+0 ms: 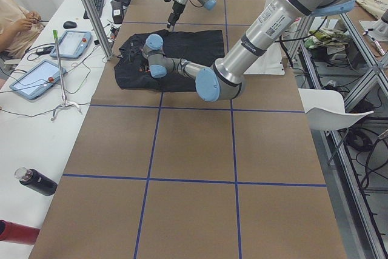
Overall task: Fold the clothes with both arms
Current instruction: 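Move the right gripper to the near hem corner while the left holds the shoulder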
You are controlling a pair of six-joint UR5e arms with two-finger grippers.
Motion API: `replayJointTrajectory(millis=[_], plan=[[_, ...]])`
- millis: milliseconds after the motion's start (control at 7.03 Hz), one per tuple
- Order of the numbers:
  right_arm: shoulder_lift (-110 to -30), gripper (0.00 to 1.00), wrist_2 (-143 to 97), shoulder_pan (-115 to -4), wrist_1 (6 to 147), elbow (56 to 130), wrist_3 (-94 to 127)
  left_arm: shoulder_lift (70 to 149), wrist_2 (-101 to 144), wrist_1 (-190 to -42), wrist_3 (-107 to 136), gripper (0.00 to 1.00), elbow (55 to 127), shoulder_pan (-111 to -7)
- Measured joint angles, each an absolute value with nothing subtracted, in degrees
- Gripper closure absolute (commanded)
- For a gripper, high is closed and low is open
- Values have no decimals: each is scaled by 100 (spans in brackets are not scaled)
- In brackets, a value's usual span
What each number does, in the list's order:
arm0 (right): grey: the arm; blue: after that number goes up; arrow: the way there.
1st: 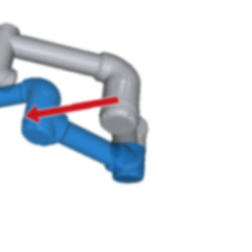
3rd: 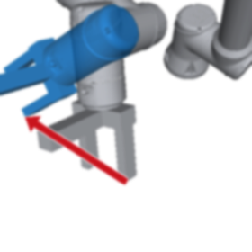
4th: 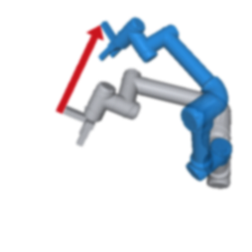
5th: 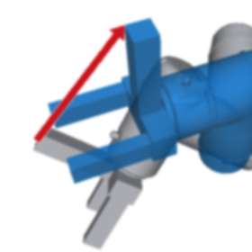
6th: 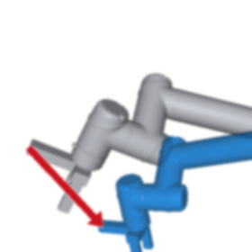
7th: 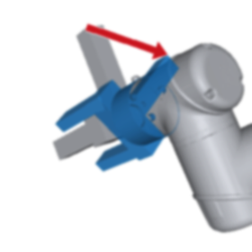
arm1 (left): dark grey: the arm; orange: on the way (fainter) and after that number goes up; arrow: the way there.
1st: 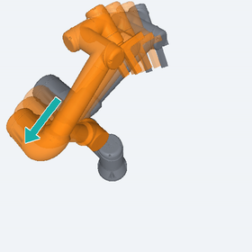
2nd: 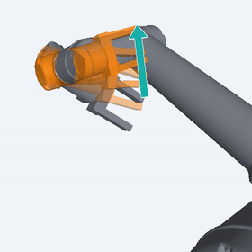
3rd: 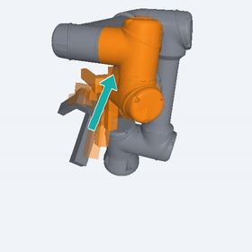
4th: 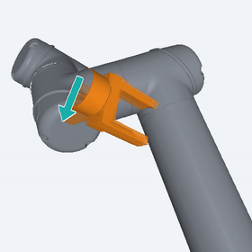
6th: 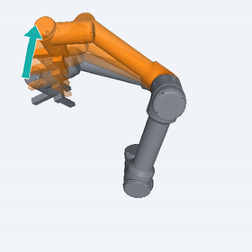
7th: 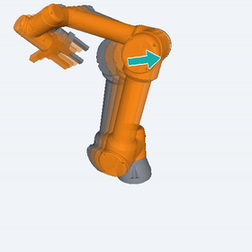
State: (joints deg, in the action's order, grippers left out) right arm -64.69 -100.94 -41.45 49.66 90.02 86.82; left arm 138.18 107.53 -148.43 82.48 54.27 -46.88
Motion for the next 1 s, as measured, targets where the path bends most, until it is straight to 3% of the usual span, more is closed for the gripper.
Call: replayJointTrajectory(millis=[427,711,996], plan=[[-6762,1,-10157,-3917,5026,9658,9515,13768,10766,-14834,8668,27,5873,-4615],[-7286,2,-10177,-3643,5435,10412,10350,13223,10891,-14786,8737,22,6848,-4570],[-7732,15,-10134,-3243,7077,11366,10708,12484,11156,-14539,8742,22,8110,-4563]])
